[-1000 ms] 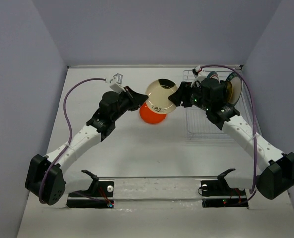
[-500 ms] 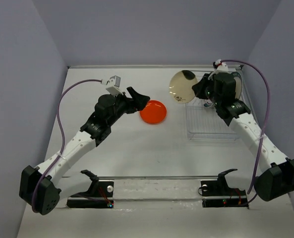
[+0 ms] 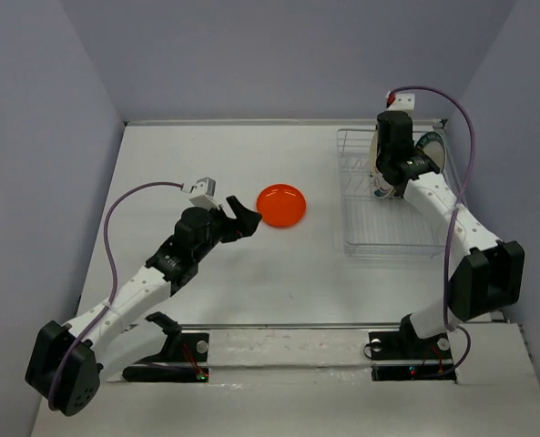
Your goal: Load the plates into the dish rack
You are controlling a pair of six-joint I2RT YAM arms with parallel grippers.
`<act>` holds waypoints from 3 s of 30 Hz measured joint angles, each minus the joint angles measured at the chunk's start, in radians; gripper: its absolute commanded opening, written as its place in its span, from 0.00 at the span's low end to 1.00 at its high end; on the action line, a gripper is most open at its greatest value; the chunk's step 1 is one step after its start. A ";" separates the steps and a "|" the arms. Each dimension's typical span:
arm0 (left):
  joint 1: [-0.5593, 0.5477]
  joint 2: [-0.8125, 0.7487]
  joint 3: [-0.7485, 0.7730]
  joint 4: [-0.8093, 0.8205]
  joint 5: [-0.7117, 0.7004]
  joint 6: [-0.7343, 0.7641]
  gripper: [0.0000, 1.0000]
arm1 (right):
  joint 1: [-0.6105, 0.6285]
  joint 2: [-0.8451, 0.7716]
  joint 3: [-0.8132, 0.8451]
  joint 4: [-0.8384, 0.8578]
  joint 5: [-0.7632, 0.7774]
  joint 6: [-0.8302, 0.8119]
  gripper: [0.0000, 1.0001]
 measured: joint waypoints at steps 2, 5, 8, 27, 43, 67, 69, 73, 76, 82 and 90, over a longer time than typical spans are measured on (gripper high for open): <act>0.000 0.013 -0.003 0.004 -0.008 -0.003 0.94 | 0.000 0.042 0.004 -0.002 0.035 -0.035 0.07; 0.000 0.034 -0.003 0.022 -0.025 -0.004 0.94 | 0.000 0.086 0.006 -0.020 0.072 -0.077 0.07; 0.000 0.053 -0.003 0.036 -0.040 -0.004 0.94 | 0.000 0.109 0.016 -0.028 0.104 -0.111 0.07; 0.000 0.172 -0.003 0.076 -0.113 -0.006 0.89 | -0.010 0.187 -0.006 0.005 0.052 -0.122 0.08; -0.005 0.374 0.090 0.076 -0.198 -0.004 0.87 | -0.061 0.240 -0.017 0.029 -0.062 -0.050 0.70; 0.041 0.800 0.380 0.048 -0.164 -0.011 0.50 | 0.058 -0.340 -0.269 0.043 -0.613 0.229 0.71; 0.043 0.819 0.389 0.042 -0.165 -0.010 0.49 | 0.076 -0.353 -0.303 0.053 -0.649 0.251 0.71; 0.042 0.861 0.421 0.038 -0.164 -0.006 0.47 | 0.127 -0.380 -0.370 0.092 -0.705 0.298 0.70; 0.042 0.896 0.442 0.039 -0.165 -0.001 0.45 | 0.159 -0.396 -0.417 0.134 -0.734 0.327 0.69; 0.042 0.919 0.443 0.066 -0.164 -0.006 0.39 | 0.177 -0.407 -0.492 0.216 -0.792 0.380 0.67; 0.043 0.947 0.443 0.126 -0.164 -0.035 0.06 | 0.223 -0.409 -0.580 0.281 -0.833 0.430 0.67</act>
